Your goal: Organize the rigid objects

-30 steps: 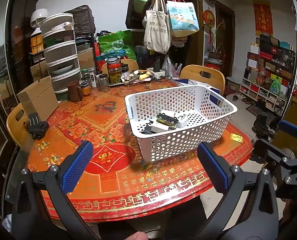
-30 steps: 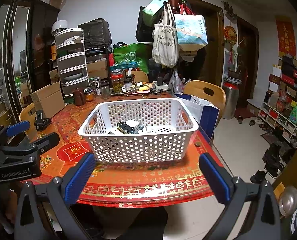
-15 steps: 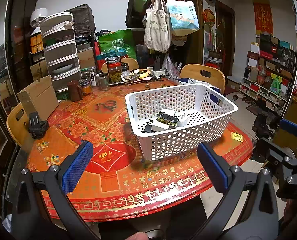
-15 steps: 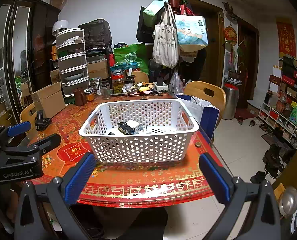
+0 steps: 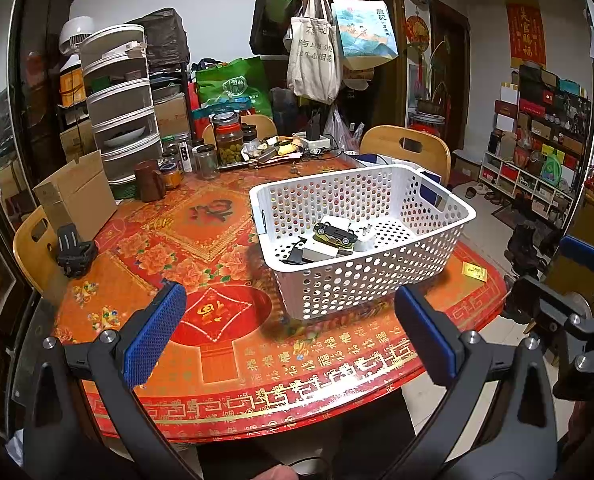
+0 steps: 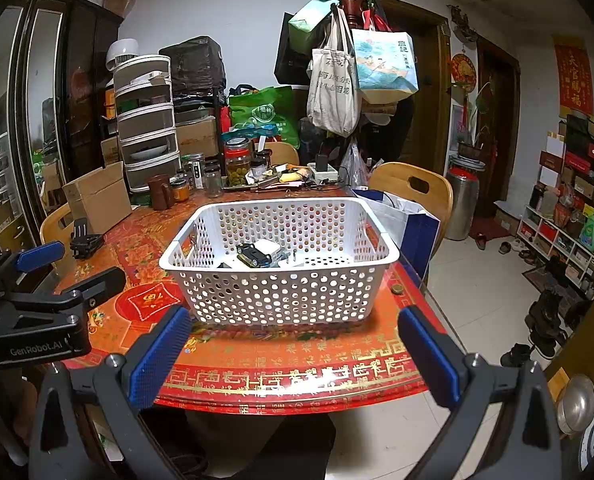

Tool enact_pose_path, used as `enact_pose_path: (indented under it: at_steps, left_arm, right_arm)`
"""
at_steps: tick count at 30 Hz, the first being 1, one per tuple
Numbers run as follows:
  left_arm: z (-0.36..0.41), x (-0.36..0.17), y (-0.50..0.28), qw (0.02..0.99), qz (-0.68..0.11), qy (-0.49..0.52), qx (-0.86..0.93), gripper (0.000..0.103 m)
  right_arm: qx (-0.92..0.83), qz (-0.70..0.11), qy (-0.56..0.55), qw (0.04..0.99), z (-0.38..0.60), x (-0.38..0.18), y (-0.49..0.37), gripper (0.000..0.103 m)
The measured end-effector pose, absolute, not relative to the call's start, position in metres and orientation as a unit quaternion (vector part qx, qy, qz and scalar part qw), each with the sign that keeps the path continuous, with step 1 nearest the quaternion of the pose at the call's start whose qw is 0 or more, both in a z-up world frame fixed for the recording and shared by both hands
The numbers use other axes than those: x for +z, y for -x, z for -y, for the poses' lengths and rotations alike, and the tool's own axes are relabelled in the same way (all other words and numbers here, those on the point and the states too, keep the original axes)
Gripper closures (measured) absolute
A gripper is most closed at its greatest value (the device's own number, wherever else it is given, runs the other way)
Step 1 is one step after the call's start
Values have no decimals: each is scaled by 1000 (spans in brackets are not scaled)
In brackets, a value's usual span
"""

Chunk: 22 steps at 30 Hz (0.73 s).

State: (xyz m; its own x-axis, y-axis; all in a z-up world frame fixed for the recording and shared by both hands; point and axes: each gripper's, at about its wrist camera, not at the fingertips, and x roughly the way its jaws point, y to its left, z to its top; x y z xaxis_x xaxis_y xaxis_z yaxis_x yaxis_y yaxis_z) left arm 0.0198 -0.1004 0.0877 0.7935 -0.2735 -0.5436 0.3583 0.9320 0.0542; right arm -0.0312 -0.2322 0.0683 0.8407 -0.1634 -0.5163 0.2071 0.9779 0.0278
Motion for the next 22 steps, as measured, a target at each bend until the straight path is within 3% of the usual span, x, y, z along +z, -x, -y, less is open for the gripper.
enact_pose_path:
  at_steps: [22]
  left_arm:
    - [87, 79, -19, 945, -269, -85, -167, 0]
  right_arm:
    - [-91, -267, -40, 959, 227, 67, 30, 0]
